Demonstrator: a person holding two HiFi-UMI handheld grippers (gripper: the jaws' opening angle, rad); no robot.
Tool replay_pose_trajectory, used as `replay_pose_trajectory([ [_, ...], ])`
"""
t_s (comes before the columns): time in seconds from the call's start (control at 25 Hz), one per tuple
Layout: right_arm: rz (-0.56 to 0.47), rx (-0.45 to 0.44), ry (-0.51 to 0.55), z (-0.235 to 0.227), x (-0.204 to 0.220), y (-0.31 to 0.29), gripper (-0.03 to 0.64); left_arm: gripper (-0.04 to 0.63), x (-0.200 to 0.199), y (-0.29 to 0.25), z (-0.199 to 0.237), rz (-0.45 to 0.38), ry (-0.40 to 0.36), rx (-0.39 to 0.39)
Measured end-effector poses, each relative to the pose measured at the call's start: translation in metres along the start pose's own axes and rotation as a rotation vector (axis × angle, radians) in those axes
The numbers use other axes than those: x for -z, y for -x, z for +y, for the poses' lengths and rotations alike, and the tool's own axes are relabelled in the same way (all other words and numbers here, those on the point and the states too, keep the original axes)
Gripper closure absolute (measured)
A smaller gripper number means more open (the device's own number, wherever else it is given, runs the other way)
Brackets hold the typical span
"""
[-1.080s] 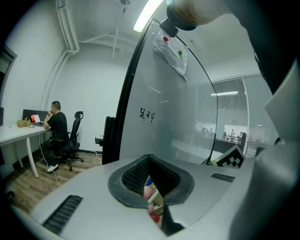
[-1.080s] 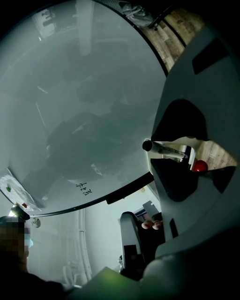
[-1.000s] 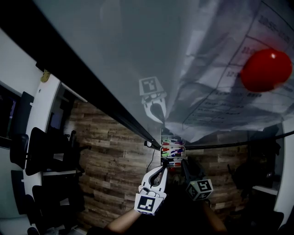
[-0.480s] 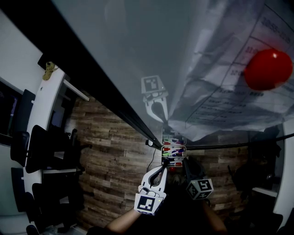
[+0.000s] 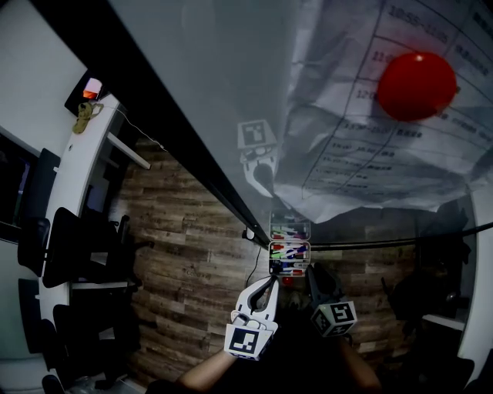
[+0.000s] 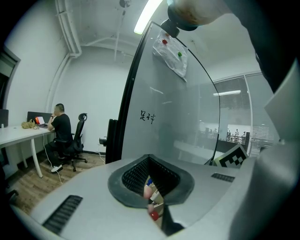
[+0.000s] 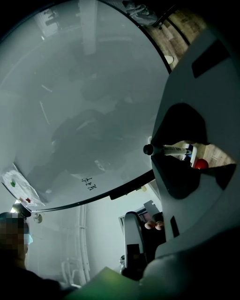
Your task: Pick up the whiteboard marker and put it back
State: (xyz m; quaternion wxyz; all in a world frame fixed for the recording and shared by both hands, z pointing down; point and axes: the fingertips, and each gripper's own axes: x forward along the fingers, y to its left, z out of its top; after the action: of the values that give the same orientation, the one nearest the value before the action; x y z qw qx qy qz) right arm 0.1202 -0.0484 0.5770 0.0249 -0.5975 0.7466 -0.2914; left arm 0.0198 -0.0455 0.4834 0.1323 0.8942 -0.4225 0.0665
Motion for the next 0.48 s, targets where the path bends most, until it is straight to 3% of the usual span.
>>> replay_pose_trajectory([
  [0.48,-0.049,-0.047,0.067,0.012,-0.018,0.020,0.540,0.588,-0.003,0.006,-0.009,-0.018,-0.005,-0.029],
])
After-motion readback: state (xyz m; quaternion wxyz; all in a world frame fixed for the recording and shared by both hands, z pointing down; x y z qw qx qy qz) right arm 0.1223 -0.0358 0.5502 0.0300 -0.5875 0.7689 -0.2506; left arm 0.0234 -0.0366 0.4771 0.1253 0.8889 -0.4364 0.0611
